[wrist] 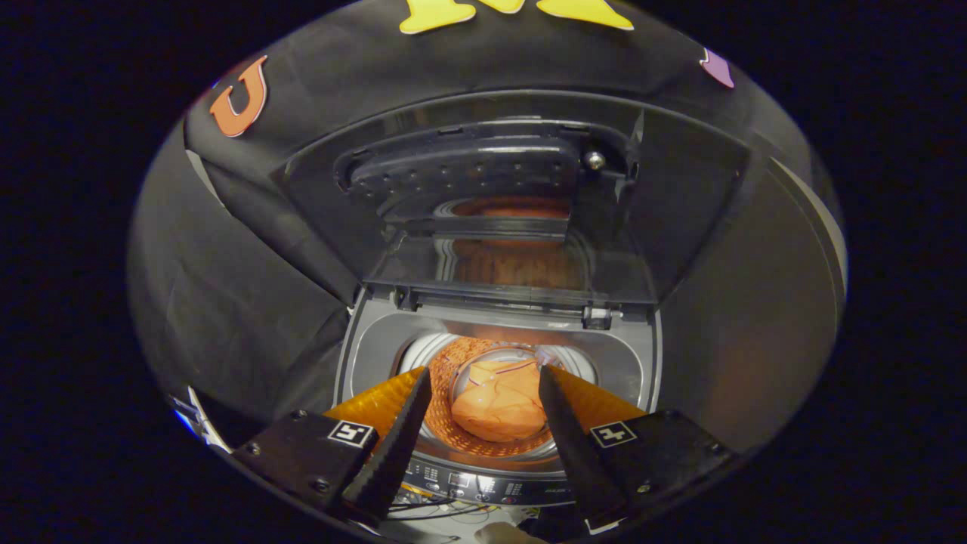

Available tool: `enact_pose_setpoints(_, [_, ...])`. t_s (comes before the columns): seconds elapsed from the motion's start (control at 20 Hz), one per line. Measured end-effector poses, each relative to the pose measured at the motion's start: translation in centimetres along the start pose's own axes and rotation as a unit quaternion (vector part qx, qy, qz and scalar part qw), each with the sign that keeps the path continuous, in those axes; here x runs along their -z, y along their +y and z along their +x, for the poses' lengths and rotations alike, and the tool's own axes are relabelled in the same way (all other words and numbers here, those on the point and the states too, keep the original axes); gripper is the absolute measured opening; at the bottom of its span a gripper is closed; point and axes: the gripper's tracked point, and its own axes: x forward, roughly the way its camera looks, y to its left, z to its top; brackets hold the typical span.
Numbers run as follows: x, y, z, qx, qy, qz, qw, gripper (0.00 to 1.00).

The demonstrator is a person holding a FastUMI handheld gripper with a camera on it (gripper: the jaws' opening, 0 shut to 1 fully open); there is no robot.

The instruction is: Put the clothes into the washing machine and then close the washing machine lid.

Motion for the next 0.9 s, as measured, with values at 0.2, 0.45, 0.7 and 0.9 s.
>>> enact_pose_setpoints(0.2, [-1.3,-0.4,-1.2,0.015,-0.024,-0.018,0.999,0.90])
enact_pose_setpoints(0.45, [-4.3,-0.2,-3.6,0.028,-0.074,-0.046,0.996,0.90])
enact_pose_setpoints(0.7, [-7.6,0.5,-6.1,0.023,-0.113,-0.048,0.992,0.90])
enact_pose_setpoints(0.9, [-10.8,0.9,-7.6,0.019,-0.144,-0.032,0.989,0.90])
